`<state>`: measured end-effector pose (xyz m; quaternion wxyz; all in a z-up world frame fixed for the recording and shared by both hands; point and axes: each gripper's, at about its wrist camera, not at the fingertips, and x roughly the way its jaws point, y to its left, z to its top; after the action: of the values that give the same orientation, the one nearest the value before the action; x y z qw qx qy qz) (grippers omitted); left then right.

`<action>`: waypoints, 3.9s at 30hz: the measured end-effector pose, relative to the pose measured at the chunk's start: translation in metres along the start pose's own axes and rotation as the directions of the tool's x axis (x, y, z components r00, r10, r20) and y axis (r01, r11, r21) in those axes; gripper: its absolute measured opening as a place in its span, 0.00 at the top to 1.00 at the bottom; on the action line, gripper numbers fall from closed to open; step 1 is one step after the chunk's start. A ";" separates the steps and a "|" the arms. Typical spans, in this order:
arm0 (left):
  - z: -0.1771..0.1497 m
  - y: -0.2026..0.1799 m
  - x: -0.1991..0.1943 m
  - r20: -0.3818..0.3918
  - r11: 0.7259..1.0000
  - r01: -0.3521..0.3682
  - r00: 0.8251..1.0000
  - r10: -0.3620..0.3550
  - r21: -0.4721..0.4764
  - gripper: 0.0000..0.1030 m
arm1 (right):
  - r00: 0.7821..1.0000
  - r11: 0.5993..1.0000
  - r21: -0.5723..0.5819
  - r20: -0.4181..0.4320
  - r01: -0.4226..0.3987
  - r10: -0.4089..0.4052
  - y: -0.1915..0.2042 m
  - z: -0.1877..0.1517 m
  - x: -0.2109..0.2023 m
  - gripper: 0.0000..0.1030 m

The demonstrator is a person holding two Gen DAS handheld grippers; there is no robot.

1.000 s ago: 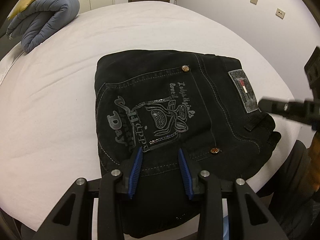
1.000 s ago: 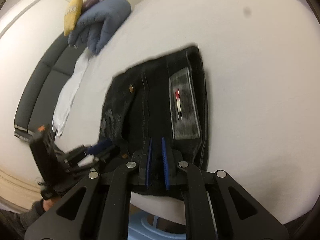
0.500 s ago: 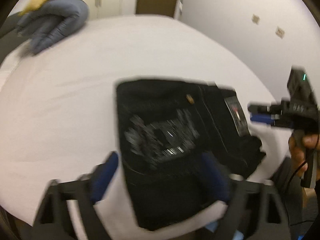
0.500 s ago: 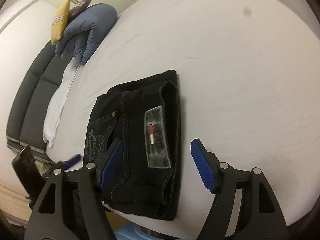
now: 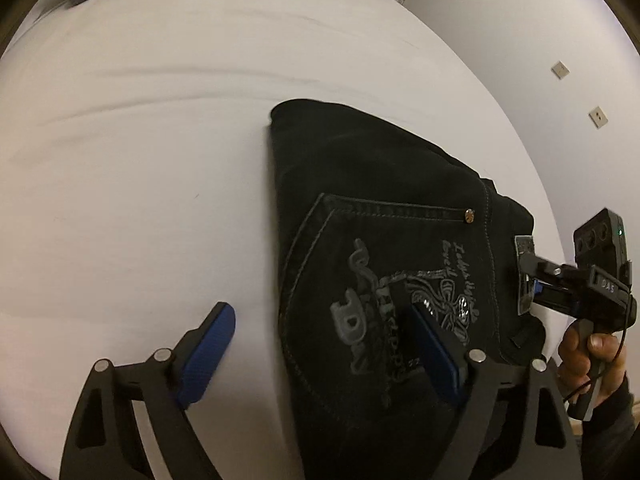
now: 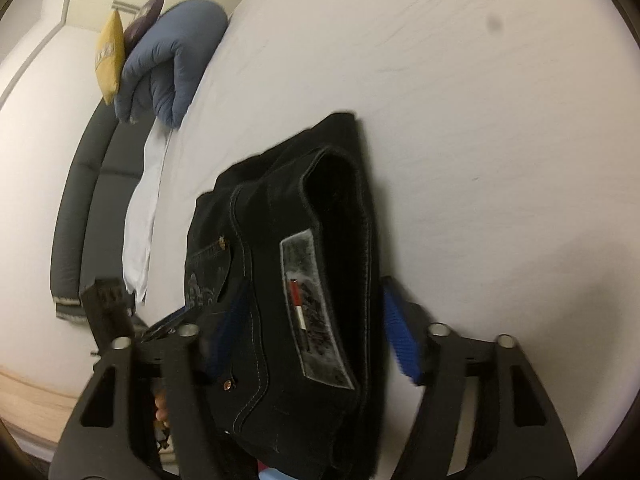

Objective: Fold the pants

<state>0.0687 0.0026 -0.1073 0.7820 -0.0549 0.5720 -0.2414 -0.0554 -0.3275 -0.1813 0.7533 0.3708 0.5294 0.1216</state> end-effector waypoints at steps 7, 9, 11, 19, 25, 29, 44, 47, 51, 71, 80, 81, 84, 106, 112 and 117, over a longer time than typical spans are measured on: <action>0.006 -0.009 0.006 -0.045 0.999 0.041 0.998 -0.041 0.002 0.61 | 0.998 0.996 -0.060 -0.001 0.060 -0.060 0.011 -0.001 0.008 0.80; 0.008 -0.013 0.002 -0.039 0.999 0.050 0.998 -0.050 0.009 0.74 | 0.995 0.989 -0.111 0.019 0.095 -0.093 0.025 -0.004 0.005 0.84; 0.011 -0.018 -0.005 -0.027 0.999 0.045 0.999 -0.045 0.022 0.80 | 0.992 0.979 -0.159 0.044 0.124 -0.118 0.040 -0.005 0.000 0.86; 0.053 -0.037 -0.042 0.092 0.996 0.048 0.994 -0.055 0.072 0.80 | 0.990 0.967 -0.239 0.130 0.088 -0.058 0.082 0.026 -0.042 0.86; 0.096 -0.051 -0.034 0.143 0.993 0.013 0.989 -0.030 0.118 0.80 | 0.985 0.973 -0.215 0.165 0.079 -0.043 0.077 0.080 -0.046 0.86; 0.111 -0.036 -0.005 0.109 0.995 0.010 0.994 -0.021 0.098 0.78 | 0.986 0.983 -0.160 0.157 0.086 -0.061 0.047 0.110 -0.025 0.85; 0.080 -0.015 -0.043 0.326 0.992 -0.122 0.940 0.105 0.032 0.05 | 0.925 0.983 -0.051 0.349 0.175 -0.147 0.009 0.058 -0.068 0.43; 0.060 -0.037 -0.095 0.500 0.955 -0.291 0.837 0.223 0.060 0.00 | 0.856 0.952 -0.128 0.482 0.279 -0.187 0.050 0.030 -0.110 0.40; 0.040 -0.058 -0.157 0.650 0.921 -0.384 0.717 0.253 0.066 0.00 | 0.736 0.897 -0.196 0.652 0.396 -0.182 0.114 -0.002 -0.166 0.32; -0.044 -0.096 -0.272 0.734 0.885 -0.465 0.605 0.307 0.013 0.00 | 0.441 0.804 -0.182 0.891 0.566 -0.109 0.253 -0.161 -0.288 0.00; -0.051 -0.106 -0.200 0.547 0.878 -0.476 0.747 0.378 0.043 0.00 | 0.647 0.851 -0.092 0.694 0.517 -0.318 0.199 -0.148 -0.243 0.00; -0.052 -0.108 -0.193 0.527 0.878 -0.477 0.758 0.384 0.045 0.00 | 0.660 0.854 -0.091 0.678 0.512 -0.323 0.193 -0.149 -0.240 0.00; -0.058 -0.111 -0.178 0.483 0.893 -0.446 0.795 0.366 0.056 0.00 | 0.669 0.843 -0.080 0.649 0.532 -0.361 0.182 -0.151 -0.232 0.00; -0.034 -0.089 -0.135 0.353 0.927 -0.375 0.869 0.348 0.010 0.00 | 0.692 0.791 -0.134 0.584 0.597 -0.424 0.179 -0.096 -0.174 0.00; -0.030 -0.085 -0.130 0.344 0.929 -0.370 0.873 0.346 0.004 0.00 | 0.706 0.785 -0.156 0.566 0.600 -0.426 0.184 -0.090 -0.160 0.00; -0.027 -0.082 -0.127 0.335 0.932 -0.363 0.878 0.343 -0.003 0.00 | 0.716 0.784 -0.168 0.552 0.597 -0.427 0.188 -0.087 -0.150 0.00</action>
<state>-0.0115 -0.0079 0.0233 0.8987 0.0341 0.4259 -0.0994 -0.1545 -0.2455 0.0399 0.9157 0.0917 0.3770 -0.1042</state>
